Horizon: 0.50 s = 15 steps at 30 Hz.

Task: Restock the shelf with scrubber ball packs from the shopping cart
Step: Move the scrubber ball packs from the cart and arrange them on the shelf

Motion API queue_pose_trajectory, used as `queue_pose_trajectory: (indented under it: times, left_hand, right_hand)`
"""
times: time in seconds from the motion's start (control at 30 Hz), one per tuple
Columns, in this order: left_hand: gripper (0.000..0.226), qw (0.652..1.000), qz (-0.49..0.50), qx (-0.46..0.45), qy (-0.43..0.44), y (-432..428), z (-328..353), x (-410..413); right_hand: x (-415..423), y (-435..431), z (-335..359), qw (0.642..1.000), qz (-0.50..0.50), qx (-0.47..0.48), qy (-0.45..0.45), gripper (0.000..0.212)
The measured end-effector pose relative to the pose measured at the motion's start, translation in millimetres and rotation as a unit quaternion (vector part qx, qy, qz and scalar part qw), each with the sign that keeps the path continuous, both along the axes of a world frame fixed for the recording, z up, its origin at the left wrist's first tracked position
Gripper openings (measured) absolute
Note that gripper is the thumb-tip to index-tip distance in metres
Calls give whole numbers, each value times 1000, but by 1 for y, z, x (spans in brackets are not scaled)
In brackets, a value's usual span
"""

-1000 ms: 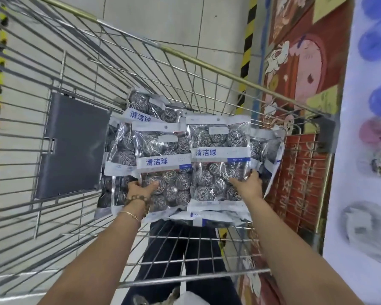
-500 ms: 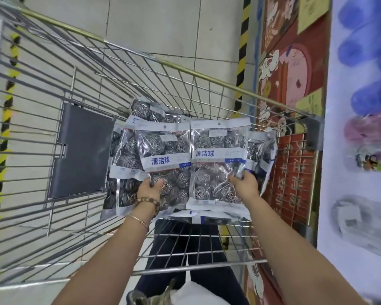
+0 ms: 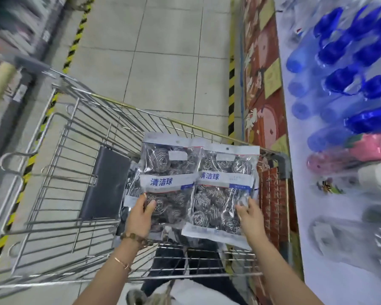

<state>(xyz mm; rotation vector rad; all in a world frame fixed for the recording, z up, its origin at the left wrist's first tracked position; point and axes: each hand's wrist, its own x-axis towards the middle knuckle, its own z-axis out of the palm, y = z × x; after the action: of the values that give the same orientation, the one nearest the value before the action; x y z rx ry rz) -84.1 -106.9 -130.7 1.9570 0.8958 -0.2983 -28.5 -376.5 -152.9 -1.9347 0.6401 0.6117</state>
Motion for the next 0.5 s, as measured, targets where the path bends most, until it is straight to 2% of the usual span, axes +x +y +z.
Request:
queue_pose_trajectory:
  times: [0.13, 0.23, 0.33, 0.5]
  left_hand:
    - [34, 998, 3, -28, -57, 12, 35, 6]
    - [33, 995, -21, -33, -89, 21, 50, 14]
    - [36, 994, -24, -46, -94, 25, 60, 22]
    - [34, 985, -57, -54, -152, 29, 76, 31]
  right_hand:
    - [-6, -3, 32, 998, -5, 19, -59, 40]
    - [-9, -1, 54, 996, -6, 17, -89, 26]
    - [-15, 4, 72, 990, -23, 24, -135, 29]
    - [-31, 12, 92, 974, -93, 16, -203, 16]
